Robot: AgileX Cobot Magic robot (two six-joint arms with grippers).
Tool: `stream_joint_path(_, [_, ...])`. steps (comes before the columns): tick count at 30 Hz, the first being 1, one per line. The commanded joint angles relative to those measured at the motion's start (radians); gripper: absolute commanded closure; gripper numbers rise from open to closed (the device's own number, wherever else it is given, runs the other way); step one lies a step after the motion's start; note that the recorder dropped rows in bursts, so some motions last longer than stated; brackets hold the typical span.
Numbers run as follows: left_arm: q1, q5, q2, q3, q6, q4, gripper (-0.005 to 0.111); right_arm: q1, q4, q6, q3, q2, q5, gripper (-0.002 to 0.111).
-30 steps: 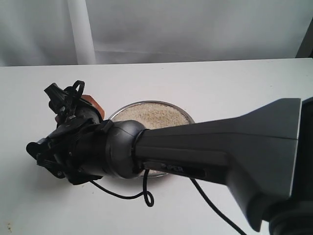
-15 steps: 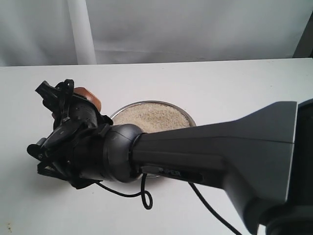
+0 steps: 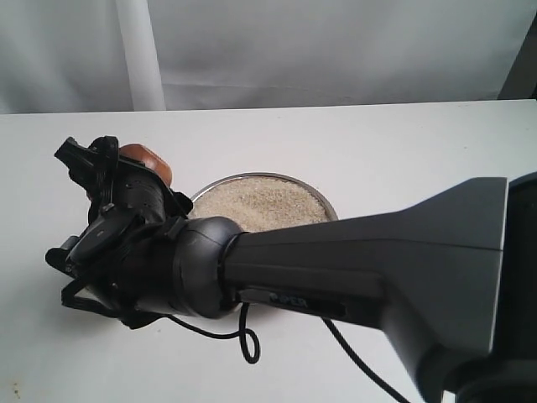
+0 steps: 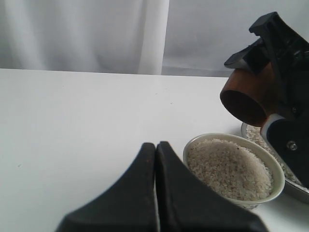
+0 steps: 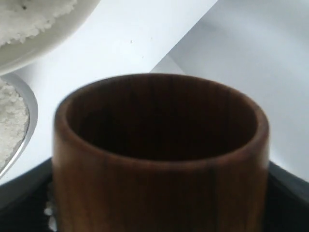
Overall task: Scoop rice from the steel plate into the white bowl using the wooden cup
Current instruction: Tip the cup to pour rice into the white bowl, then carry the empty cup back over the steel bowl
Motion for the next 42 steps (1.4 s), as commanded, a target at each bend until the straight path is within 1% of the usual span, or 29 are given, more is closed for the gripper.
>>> stream_joint_path(1, [-0.004, -0.005, -0.003, -0.003, -0.004, -0.005, 0.107, 0.005, -0.03, -0.002, -0.008, -0.002, 0.016, 0.108])
stream_joint_path(7, [-0.004, -0.005, -0.003, -0.003, -0.004, -0.005, 0.107, 0.013, -0.084, -0.002, -0.008, -0.002, 0.018, 0.108])
stream_joint_path(11, [-0.004, -0.005, -0.003, -0.003, -0.004, -0.005, 0.107, 0.013, -0.056, 0.008, -0.008, -0.002, 0.018, 0.108])
stream_joint_path(13, [-0.004, -0.005, -0.003, -0.003, -0.005, -0.005, 0.107, 0.013, 0.016, 0.113, -0.008, -0.002, 0.018, 0.108])
stream_joint_path(14, [-0.004, -0.005, -0.003, -0.003, -0.005, -0.005, 0.107, 0.011, 0.054, 0.241, -0.008, -0.006, 0.018, 0.108])
stream_joint_path(15, [-0.004, -0.005, -0.003, -0.003, -0.005, -0.005, 0.107, 0.011, 0.07, 0.313, -0.008, -0.007, 0.023, 0.108])
stream_joint_path(16, [-0.004, -0.005, -0.003, -0.003, -0.005, -0.005, 0.107, 0.006, 0.105, 0.426, -0.008, -0.021, 0.042, 0.108])
stream_joint_path(20, [-0.004, -0.005, -0.003, -0.003, -0.005, -0.005, 0.107, -0.022, 0.283, 0.555, -0.008, -0.118, 0.046, 0.108])
stream_joint_path(22, [-0.004, -0.005, -0.003, -0.003, -0.003, -0.005, 0.107, -0.035, 0.367, 0.553, -0.006, -0.187, 0.048, 0.108])
stream_joint_path(23, [-0.004, -0.005, -0.003, -0.003, -0.003, -0.005, 0.107, -0.047, 0.379, 0.532, 0.005, -0.225, 0.059, 0.108])
stream_joint_path(27, [-0.004, -0.005, -0.003, -0.003, -0.003, -0.005, 0.107, -0.12, 0.374, 0.491, 0.134, -0.354, 0.061, 0.108])
stream_joint_path(29, [-0.004, -0.005, -0.003, -0.003, -0.006, -0.005, 0.107, -0.156, 0.36, 0.473, 0.175, -0.373, 0.057, 0.108])
stream_joint_path(32, [-0.004, -0.005, -0.003, -0.003, -0.006, -0.005, 0.107, -0.21, 0.342, 0.433, 0.206, -0.368, 0.053, 0.108])
stream_joint_path(37, [-0.004, -0.005, -0.003, -0.003, -0.006, -0.005, 0.107, -0.267, 0.3, 0.332, 0.222, -0.309, 0.063, 0.108])
stream_joint_path(42, [-0.004, -0.005, -0.003, -0.003, -0.003, -0.005, 0.107, -0.307, 0.183, 0.28, 0.222, -0.203, 0.064, 0.108])
